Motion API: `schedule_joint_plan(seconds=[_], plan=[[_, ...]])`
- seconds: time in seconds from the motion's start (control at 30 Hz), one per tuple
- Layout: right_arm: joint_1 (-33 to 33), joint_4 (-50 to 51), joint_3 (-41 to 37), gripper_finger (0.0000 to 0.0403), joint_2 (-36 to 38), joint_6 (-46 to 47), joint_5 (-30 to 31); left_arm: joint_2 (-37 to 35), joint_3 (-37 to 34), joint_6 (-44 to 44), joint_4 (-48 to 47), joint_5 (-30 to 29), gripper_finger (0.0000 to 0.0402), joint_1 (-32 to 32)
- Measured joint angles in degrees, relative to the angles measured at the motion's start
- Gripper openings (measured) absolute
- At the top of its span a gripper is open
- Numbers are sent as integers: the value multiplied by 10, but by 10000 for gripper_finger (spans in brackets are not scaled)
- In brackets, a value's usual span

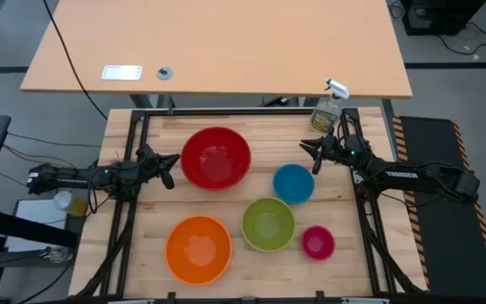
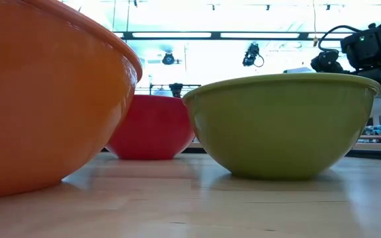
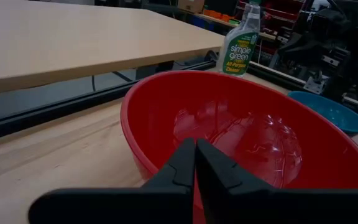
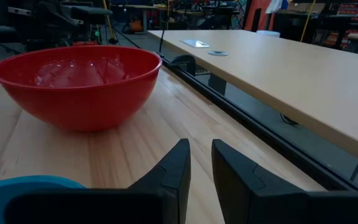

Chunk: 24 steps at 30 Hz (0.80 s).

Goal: Nest bowls inside each other

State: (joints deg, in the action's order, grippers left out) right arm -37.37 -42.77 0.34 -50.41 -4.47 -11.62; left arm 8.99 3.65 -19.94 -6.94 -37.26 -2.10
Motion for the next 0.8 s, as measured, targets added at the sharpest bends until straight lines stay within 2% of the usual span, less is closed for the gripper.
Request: schedule_joint_plan(seconds=[0.13,0.23,0.4,0.47,0.57,0.7,0.8], plan=[[0,0,0,75,0,0,0,0,0,0,3,0,18,0],[0,0,0,75,0,0,0,0,-4,-26,39,1,18,0],[0,-10,0,75,0,1,0,0,-3,-182,153,2,18,0],[2,-33,0,75,0,27,-5,0,-3,-250,185,2,18,0],[9,-91,0,75,0,162,-29,0,-2,-297,220,1,18,0],[10,-171,0,75,0,420,-28,0,-2,-272,226,0,18,0],[12,-205,0,75,0,571,0,0,-2,-255,229,-1,18,0]])
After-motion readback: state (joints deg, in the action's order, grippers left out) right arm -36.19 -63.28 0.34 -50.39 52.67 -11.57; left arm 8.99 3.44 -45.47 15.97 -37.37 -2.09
